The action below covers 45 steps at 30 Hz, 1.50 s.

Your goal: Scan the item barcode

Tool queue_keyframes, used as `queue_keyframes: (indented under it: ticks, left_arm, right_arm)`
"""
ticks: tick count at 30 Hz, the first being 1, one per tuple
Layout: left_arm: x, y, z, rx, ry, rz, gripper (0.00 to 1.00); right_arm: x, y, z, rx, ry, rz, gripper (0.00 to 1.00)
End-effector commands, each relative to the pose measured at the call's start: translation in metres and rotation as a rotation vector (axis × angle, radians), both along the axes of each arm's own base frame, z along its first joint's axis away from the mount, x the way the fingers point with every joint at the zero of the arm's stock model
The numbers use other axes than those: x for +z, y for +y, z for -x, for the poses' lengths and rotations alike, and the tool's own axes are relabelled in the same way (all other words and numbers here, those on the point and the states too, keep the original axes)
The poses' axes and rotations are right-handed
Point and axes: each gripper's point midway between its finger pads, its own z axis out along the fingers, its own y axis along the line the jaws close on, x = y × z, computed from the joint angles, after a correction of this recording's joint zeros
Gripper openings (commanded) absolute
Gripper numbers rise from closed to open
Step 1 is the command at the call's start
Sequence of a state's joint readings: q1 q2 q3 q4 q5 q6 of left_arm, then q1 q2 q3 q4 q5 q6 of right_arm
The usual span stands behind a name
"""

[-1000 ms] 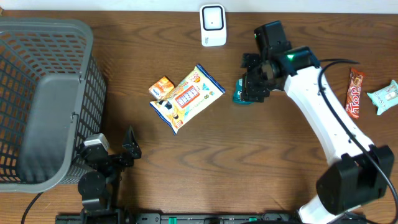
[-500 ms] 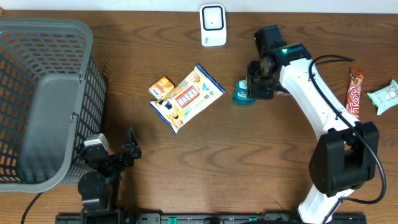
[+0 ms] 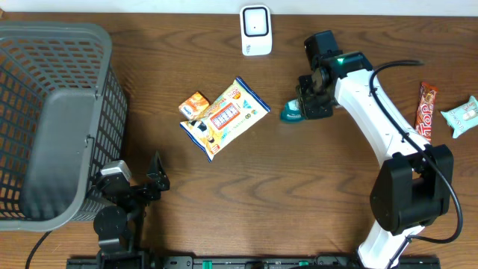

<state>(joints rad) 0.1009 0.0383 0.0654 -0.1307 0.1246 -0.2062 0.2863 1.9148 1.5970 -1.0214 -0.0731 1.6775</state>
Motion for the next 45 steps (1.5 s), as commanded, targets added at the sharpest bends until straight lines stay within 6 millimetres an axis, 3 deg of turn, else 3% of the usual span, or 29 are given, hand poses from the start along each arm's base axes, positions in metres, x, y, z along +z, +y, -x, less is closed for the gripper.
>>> queue_keyframes:
  ticks: [1, 4, 11, 17, 23, 28, 35, 38, 40, 45]
  left_arm:
    - [-0.014, 0.001, 0.0, 0.003, 0.033, 0.0, 0.98]
    - [-0.014, 0.001, 0.0, 0.003, 0.033, 0.0, 0.98]
    - [-0.014, 0.001, 0.0, 0.003, 0.033, 0.0, 0.98]
    - [-0.014, 0.001, 0.0, 0.003, 0.033, 0.0, 0.98]
    - [-0.014, 0.001, 0.0, 0.003, 0.033, 0.0, 0.98]
    - [-0.014, 0.001, 0.0, 0.003, 0.033, 0.0, 0.98]
    - [-0.014, 0.001, 0.0, 0.003, 0.033, 0.0, 0.98]
    - [-0.014, 0.001, 0.0, 0.003, 0.033, 0.0, 0.98]
    - [-0.014, 0.001, 0.0, 0.003, 0.033, 0.0, 0.98]
    - [-0.014, 0.001, 0.0, 0.003, 0.033, 0.0, 0.98]
  right_arm:
    - [-0.005, -0.01, -0.002, 0.287, -0.029, 0.128, 0.01]
    - [-0.005, -0.006, 0.002, 0.574, -0.051, 0.152, 0.01]
    - [0.023, 0.046, -0.008, 1.326, -0.369, 0.059, 0.01]
    - [0.054, 0.059, -0.011, 1.645, -0.53, 0.107, 0.01]
    - [0.112, 0.106, 0.015, 1.801, -0.95, -0.269, 0.01]
    - [0.158, 0.108, 0.039, 1.794, -1.271, -0.535, 0.01]
    - [0.191, 0.108, 0.053, 1.66, -1.371, -0.763, 0.01]
    - [0.19, 0.108, 0.054, 1.655, -1.358, -0.768, 0.01]
    - [0.178, 0.107, 0.052, 1.686, -1.3, -0.71, 0.01]
    - [0.098, 0.079, 0.03, 1.84, -0.858, -0.279, 0.01]
